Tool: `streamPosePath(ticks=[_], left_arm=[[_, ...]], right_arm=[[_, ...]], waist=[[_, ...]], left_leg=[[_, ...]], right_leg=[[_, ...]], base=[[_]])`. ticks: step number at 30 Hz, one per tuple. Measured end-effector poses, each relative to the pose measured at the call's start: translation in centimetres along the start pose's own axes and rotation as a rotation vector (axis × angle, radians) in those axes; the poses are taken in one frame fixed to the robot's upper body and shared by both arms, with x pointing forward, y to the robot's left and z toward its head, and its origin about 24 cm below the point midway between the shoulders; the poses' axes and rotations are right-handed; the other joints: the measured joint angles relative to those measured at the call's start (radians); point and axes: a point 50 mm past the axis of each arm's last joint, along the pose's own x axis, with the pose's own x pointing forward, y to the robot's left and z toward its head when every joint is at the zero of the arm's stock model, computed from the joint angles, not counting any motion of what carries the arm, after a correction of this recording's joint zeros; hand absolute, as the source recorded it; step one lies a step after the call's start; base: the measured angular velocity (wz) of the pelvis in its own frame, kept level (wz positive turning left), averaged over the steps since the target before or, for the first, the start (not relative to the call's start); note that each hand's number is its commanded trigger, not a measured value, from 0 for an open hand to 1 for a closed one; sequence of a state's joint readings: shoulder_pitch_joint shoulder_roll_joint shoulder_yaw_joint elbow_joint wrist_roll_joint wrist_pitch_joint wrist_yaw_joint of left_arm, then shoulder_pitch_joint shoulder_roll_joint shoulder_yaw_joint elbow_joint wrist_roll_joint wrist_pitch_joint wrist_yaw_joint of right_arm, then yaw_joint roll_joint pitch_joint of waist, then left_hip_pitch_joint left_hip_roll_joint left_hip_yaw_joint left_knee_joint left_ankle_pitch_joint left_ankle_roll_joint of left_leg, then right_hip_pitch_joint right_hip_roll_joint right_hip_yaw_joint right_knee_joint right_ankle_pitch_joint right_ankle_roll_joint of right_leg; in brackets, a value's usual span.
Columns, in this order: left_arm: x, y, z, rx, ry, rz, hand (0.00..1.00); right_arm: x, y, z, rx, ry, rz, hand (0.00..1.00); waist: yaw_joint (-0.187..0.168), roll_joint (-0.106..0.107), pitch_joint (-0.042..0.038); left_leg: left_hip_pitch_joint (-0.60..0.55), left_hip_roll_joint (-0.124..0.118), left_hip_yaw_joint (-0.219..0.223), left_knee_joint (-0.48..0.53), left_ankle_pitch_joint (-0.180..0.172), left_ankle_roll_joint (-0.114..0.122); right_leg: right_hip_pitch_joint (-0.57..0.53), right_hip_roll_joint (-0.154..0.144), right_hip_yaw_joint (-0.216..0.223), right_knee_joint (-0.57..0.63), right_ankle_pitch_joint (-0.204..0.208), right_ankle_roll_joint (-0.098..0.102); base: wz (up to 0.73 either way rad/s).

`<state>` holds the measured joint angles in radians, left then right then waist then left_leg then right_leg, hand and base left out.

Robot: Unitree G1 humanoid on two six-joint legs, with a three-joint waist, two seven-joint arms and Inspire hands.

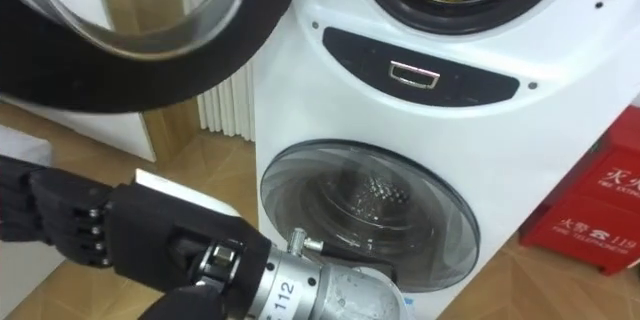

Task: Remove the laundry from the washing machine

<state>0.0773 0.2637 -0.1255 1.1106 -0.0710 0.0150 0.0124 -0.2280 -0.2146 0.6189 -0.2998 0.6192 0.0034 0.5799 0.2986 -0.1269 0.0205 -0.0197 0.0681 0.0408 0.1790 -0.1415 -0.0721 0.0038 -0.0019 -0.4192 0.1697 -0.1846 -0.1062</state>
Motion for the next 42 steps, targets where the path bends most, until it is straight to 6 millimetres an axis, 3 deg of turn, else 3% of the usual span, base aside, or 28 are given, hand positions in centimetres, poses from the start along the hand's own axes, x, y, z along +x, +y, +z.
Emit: streamPosePath(ticks=[4,10,12,16,18,23,27,42], left_arm=[[0.0,0.0,0.0,-0.018,-0.009,0.001,0.0],[0.0,0.0,-0.1,-0.053,-0.009,0.005,0.0],[0.0,-0.3,-0.3,-0.061,-0.001,-0.003,0.0],[0.0,-0.9,-0.3,-0.071,-0.002,-0.021,0.0],[-0.1,-0.8,-0.4,-0.075,-0.001,-0.017,0.0],[-0.1,-0.9,-0.6,-0.08,0.002,-0.016,0.0],[-0.1,-1.1,-0.6,-0.082,0.005,-0.017,0.0],[-0.1,-1.5,-0.9,-0.091,0.016,-0.005,0.0]], right_arm=[[-0.3,-0.2,-0.1,-0.01,0.019,-0.009,0.0],[-1.0,-0.6,-0.4,-0.09,0.092,-0.035,0.0],[-1.7,-0.7,-0.9,-0.129,0.14,-0.068,0.0],[-3.1,-0.9,-1.5,-0.149,0.19,-0.128,0.0],[-3.7,-1.2,-1.3,-0.15,0.188,-0.164,0.0],[-4.7,-2.4,-0.5,-0.19,0.179,-0.251,0.0],[-5.2,-2.6,-0.6,-0.233,0.211,-0.295,0.0],[-5.7,-2.5,-1.0,-0.237,0.238,-0.315,0.0]], waist=[[-0.006,0.002,0.0016],[-0.043,0.01,0.0034],[-0.05,0.023,0.0042],[-0.049,0.049,-0.0042],[-0.069,0.057,-0.0064],[-0.108,0.058,-0.0064],[-0.127,0.064,-0.012],[-0.132,0.069,-0.0127]], left_leg=[[0.012,0.002,0.011,-0.014,0.0,0.0],[0.017,0.0,0.013,-0.019,-0.002,-0.001],[0.032,-0.003,0.013,-0.019,-0.002,-0.001],[0.043,-0.007,0.014,-0.029,-0.003,0.0],[0.049,-0.008,0.014,-0.035,-0.003,0.0],[0.059,-0.01,0.019,-0.035,-0.004,0.002],[0.066,-0.01,0.029,-0.036,-0.005,0.004],[0.086,-0.011,0.038,-0.05,-0.006,0.006]], right_leg=[[0.001,0.0,0.006,-0.002,0.0,0.0],[0.003,0.001,0.024,-0.002,0.0,0.002],[0.006,0.002,0.061,0.001,0.001,0.005],[0.004,0.001,0.093,0.004,0.005,0.011],[0.007,0.001,0.096,0.002,0.007,0.014],[0.015,0.001,0.109,0.0,0.008,0.016],[0.017,0.001,0.115,0.0,0.008,0.016],[0.029,0.001,0.117,-0.001,0.008,0.02]], base=[[-0.09],[-0.06],[-0.13],[-0.21],[-0.05],[-0.02],[-0.07],[0.0]])
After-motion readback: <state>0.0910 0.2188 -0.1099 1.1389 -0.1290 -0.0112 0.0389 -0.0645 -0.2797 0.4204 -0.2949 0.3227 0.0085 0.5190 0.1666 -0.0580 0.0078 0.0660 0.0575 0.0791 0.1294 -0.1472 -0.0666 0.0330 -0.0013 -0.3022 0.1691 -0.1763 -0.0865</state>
